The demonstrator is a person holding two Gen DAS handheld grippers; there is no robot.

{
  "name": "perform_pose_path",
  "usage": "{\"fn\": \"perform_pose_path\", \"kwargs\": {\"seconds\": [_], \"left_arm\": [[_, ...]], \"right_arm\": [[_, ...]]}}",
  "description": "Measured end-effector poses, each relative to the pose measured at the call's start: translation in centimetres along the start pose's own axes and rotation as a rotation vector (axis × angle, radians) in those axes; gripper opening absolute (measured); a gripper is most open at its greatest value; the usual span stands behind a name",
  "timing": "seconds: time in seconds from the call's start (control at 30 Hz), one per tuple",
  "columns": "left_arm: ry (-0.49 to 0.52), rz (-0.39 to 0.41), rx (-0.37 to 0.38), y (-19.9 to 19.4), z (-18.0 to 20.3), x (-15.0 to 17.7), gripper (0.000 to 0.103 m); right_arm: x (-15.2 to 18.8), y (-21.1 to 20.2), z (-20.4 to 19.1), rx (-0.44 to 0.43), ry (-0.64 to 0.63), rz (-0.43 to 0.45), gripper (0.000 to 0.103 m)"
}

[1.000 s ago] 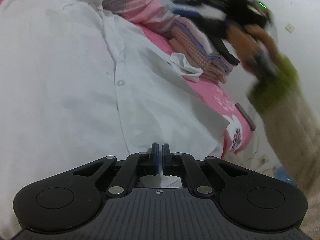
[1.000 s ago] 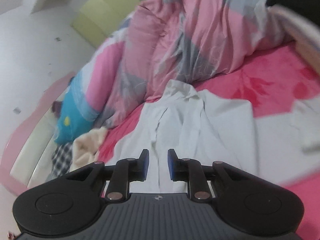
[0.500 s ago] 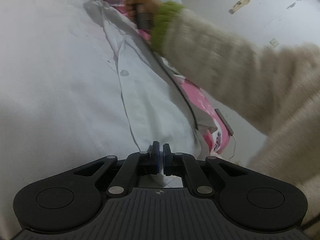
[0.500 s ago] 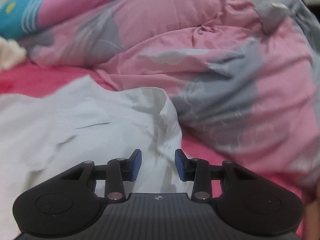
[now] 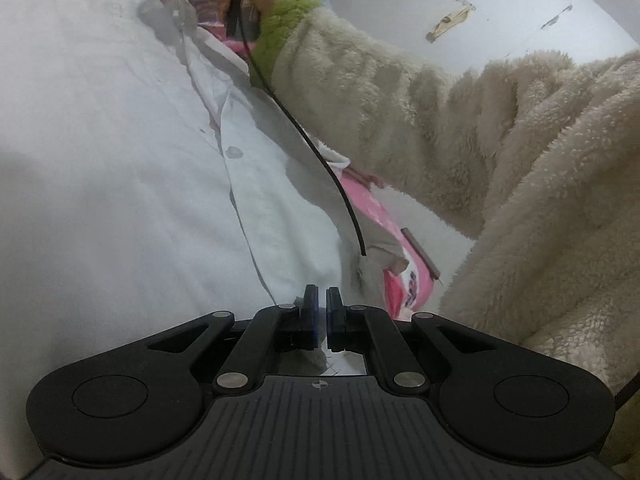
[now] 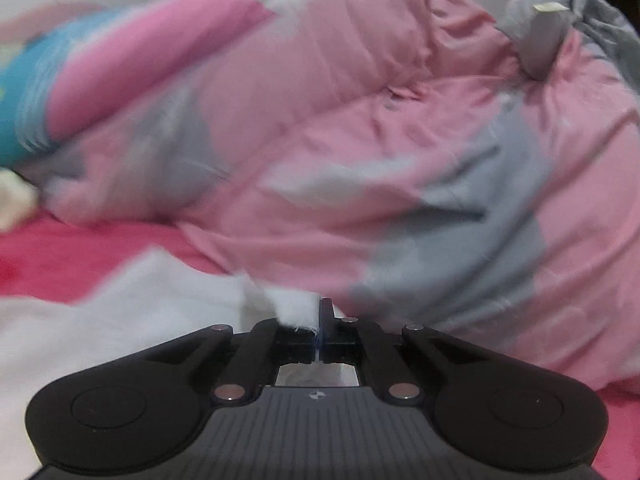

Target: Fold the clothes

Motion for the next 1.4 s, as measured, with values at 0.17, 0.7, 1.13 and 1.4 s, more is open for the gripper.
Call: {"fn": "perform_pose_path", "kwargs": {"seconds": [0.17, 0.7, 1.13, 1.4], "left_arm": [[-0.004, 0.013, 0.019, -0.2, 0.0, -0.1, 0.003], [-0.005, 0.047, 0.100, -0.5, -0.3, 0.3, 0.003], [-0.007, 0.058, 0.119, -0.4, -0.4, -0.1, 0.003], [-0.005, 0.059, 0.119, 0.7, -0.7, 0.0, 0.004]], "right_arm": [[-1.4, 0.6, -2.8, -0.188, 0.129, -0.129, 0.000], [-1.2, 4.7, -1.1, -0.190, 0.487, -0.334, 0.002], [-2.1, 0.7, -3.3, -0.252, 0.285, -0.318, 0.044], [-2.3, 3.9, -5.5, -0.226, 0.239, -0.305, 0.042]]}}
Point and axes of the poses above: each gripper's, at about its wrist camera, not at the fingertips, and y roughly the way its jaws point, z to its right, x to its underside, the point moved 5 cm from there along y, roughly the way its jaws point, and after that the axes turned 7 degrees about -x, right-handed, at the moved point
